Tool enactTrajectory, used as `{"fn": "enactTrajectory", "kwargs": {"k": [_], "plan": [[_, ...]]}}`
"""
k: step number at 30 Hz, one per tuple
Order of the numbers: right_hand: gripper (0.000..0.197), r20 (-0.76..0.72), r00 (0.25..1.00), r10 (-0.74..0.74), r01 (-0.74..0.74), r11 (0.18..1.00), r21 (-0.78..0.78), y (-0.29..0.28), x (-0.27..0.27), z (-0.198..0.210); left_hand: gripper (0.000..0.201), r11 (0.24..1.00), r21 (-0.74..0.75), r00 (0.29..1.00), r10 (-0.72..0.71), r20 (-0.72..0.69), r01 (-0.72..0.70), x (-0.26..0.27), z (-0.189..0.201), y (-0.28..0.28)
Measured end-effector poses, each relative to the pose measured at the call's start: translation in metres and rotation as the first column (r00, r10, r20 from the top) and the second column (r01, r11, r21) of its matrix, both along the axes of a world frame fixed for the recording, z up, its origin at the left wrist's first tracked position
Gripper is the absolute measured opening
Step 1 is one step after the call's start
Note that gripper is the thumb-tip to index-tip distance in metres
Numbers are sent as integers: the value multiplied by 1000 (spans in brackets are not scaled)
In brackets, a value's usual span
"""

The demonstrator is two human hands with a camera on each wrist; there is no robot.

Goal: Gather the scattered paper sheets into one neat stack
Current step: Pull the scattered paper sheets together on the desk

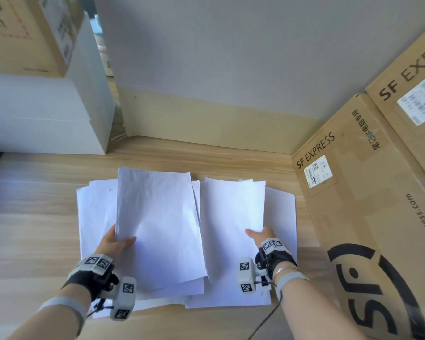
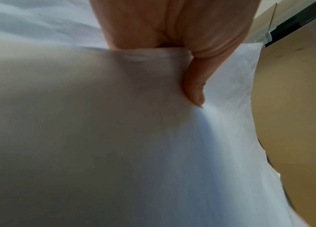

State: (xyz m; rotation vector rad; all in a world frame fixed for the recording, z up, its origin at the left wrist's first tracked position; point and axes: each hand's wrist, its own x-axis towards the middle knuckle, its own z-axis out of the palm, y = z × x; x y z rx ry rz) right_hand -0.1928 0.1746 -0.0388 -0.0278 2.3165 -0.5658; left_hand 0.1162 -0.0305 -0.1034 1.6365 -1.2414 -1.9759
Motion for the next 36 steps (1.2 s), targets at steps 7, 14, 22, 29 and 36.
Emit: {"fn": "enactTrajectory", "kwargs": {"k": [7, 14, 22, 29, 36], "plan": [[34, -253, 957, -141, 104, 983, -151, 11, -30, 15, 46, 999, -14, 998, -38, 51, 39, 3, -6, -1], [36, -301, 869, -392, 261, 881, -395, 14, -47, 40, 49, 997, -29, 992, -62, 109, 65, 1, -6, -1], [37, -268, 804, -531, 291, 745, -600, -20, -44, 56, 46, 995, -34, 989, -87, 121, 92, -2, 7, 3], [38, -184, 870, -457, 270, 754, -598, -42, -28, 75, 54, 991, -2, 983, -135, 124, 136, -4, 15, 6], [33, -190, 978, -80, -3, 916, -401, -69, 31, 11, 66, 993, 44, 991, -115, 61, 113, -3, 20, 7]]}}
